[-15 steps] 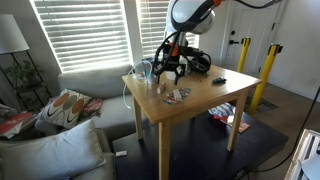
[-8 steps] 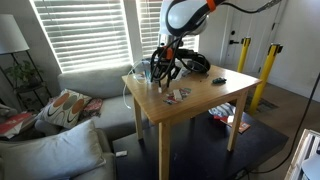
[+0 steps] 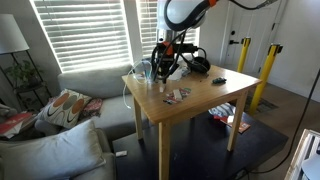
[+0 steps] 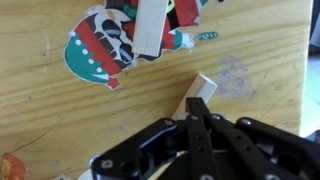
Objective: Put the three wooden chips on the left and put them in the black pouch
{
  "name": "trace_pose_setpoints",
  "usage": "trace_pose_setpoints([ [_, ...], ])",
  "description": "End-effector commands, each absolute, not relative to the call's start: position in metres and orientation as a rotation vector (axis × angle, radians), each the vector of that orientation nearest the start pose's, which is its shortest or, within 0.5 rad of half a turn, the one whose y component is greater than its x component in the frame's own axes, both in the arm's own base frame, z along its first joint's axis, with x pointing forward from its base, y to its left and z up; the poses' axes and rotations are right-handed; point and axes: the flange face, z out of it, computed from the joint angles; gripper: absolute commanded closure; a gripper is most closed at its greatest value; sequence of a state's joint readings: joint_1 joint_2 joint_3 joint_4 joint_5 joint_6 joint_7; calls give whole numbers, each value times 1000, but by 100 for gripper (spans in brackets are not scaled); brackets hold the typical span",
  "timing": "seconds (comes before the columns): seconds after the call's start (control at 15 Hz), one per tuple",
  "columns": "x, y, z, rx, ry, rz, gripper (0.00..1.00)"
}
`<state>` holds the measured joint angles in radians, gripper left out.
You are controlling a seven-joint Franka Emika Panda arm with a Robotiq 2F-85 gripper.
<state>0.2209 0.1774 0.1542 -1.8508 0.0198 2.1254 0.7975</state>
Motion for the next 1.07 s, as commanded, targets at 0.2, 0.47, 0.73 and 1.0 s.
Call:
trace_pose_setpoints([
  [0.2, 575, 223, 453, -2982, 718, -94, 73],
  [0.47, 579, 224, 445, -2957, 805, -78, 46],
  [0.73, 583, 224, 434, -2941, 928, -70, 19],
  [1.0, 587, 223, 420, -2929, 1015, -58, 0],
])
